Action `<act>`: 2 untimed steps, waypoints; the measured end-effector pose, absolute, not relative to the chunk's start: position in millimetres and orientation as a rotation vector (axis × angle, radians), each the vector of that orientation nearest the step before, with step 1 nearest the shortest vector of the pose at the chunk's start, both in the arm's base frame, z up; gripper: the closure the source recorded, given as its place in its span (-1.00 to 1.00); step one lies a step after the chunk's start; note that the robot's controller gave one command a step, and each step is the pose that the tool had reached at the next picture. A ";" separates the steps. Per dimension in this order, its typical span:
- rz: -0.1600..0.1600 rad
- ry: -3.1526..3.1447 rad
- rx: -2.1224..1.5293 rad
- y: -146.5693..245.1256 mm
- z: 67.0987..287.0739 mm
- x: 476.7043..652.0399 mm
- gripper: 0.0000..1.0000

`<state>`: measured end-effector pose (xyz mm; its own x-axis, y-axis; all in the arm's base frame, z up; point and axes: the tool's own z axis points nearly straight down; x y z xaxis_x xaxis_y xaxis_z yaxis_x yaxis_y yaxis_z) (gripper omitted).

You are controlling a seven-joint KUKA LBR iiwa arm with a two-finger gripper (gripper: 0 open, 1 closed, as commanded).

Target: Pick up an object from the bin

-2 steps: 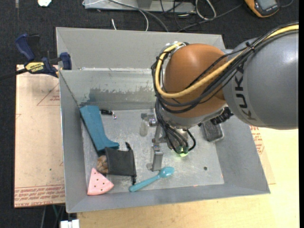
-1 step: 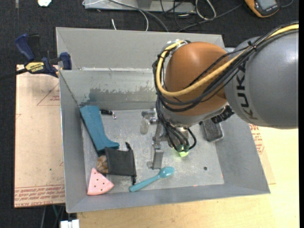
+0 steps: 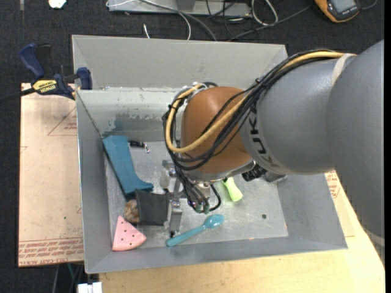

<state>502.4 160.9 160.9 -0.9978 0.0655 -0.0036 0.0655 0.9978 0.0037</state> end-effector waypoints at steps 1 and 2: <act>0.013 3.115 0.282 203.6 144.6 500.9 -1.00; 0.004 3.113 0.407 209.3 116.1 498.4 -1.00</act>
Offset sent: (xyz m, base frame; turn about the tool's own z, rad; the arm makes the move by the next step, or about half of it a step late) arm -0.0048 0.0504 -0.0520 0.2170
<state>498.4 209.3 116.1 -0.9664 0.2569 -0.0017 0.2569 0.9664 0.0028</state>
